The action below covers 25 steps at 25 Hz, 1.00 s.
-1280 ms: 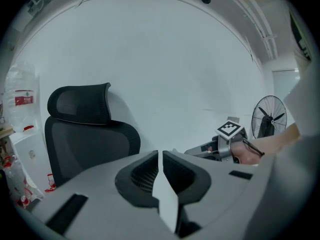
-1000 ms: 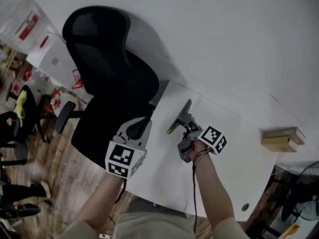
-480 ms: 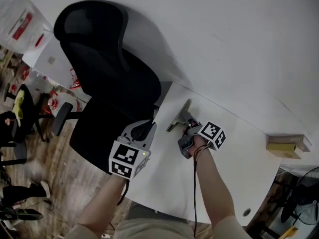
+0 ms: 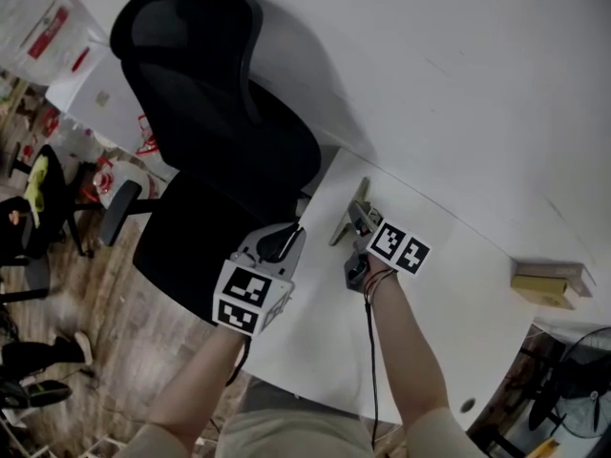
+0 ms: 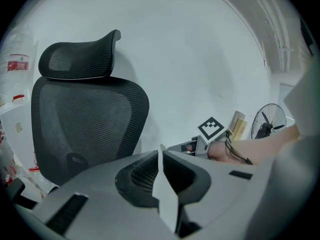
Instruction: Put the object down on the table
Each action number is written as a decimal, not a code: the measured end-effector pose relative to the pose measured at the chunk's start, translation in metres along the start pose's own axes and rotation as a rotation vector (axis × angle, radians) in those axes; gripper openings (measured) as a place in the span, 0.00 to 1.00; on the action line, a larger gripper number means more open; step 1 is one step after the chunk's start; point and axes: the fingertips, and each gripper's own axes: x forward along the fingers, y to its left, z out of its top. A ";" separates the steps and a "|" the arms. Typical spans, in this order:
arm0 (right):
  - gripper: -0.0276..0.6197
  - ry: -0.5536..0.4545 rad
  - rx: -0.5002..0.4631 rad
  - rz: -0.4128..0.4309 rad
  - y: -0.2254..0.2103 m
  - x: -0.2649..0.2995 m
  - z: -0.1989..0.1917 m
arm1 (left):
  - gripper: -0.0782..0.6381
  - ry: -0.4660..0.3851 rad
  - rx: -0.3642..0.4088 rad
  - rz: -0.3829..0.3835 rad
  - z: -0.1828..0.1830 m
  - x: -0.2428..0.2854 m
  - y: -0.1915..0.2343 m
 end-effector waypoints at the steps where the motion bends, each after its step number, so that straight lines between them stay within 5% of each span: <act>1: 0.48 0.001 -0.065 -0.026 0.000 -0.002 0.001 | 0.17 0.003 -0.002 0.000 -0.002 -0.001 -0.001; 6: 0.51 0.009 -0.315 -0.132 -0.004 -0.006 0.002 | 0.17 0.018 -0.002 -0.010 -0.009 -0.003 -0.007; 22: 0.51 -0.019 -0.366 -0.024 0.007 -0.054 0.006 | 0.17 -0.002 0.029 0.006 -0.002 -0.027 -0.039; 25: 0.41 -0.030 -0.401 0.051 0.032 -0.082 0.009 | 0.17 -0.027 0.057 0.014 0.012 -0.039 -0.049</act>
